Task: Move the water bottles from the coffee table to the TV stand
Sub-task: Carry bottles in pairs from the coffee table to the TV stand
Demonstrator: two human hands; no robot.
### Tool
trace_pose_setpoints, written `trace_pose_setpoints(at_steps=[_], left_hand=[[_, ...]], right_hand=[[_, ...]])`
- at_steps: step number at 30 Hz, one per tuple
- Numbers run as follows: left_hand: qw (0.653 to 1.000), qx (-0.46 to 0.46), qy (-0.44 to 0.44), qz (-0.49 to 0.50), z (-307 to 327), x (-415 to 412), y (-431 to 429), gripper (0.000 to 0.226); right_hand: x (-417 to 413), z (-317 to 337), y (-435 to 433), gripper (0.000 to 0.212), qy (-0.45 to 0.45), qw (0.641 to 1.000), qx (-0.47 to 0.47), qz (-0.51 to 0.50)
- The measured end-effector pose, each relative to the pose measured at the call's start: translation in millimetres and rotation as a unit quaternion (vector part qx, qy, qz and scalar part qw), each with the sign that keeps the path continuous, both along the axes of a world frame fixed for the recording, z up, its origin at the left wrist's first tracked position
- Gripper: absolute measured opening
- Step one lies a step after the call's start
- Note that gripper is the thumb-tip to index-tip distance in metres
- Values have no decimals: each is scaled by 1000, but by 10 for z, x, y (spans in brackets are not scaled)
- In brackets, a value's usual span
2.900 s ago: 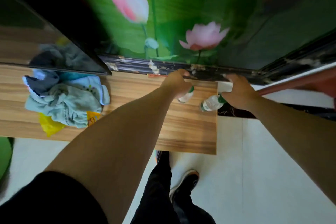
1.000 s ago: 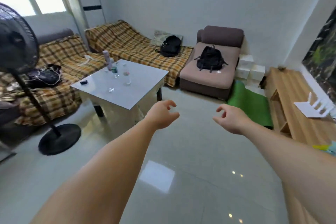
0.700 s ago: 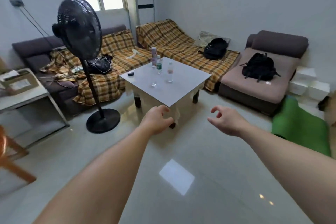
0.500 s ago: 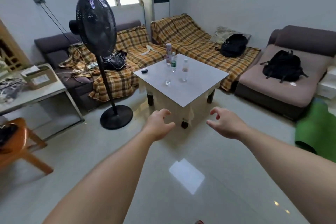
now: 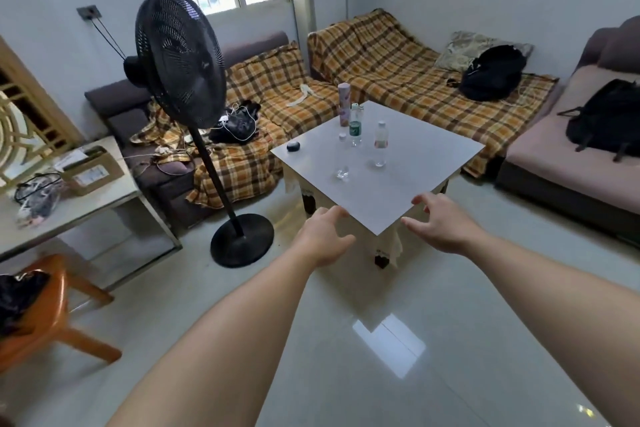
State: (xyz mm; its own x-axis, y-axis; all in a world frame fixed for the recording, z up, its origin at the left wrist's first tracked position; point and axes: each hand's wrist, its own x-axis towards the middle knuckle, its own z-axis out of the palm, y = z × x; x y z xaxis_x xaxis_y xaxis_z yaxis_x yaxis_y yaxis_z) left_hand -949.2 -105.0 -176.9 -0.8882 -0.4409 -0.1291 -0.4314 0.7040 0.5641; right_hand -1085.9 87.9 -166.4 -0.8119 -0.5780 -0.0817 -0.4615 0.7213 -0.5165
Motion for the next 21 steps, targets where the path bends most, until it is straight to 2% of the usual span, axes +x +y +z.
trace_pose_setpoints(at_steps=[12,21], left_hand=[[1000,22,11,6,-77,-1415,-1240,50],[996,89,17,-9,-358,-2662,-2530,44]], right_hand=[[-1413,48,-1200,64,-1,998,52,34],[-2598,-24,-2517,63,-12,997,76,21]])
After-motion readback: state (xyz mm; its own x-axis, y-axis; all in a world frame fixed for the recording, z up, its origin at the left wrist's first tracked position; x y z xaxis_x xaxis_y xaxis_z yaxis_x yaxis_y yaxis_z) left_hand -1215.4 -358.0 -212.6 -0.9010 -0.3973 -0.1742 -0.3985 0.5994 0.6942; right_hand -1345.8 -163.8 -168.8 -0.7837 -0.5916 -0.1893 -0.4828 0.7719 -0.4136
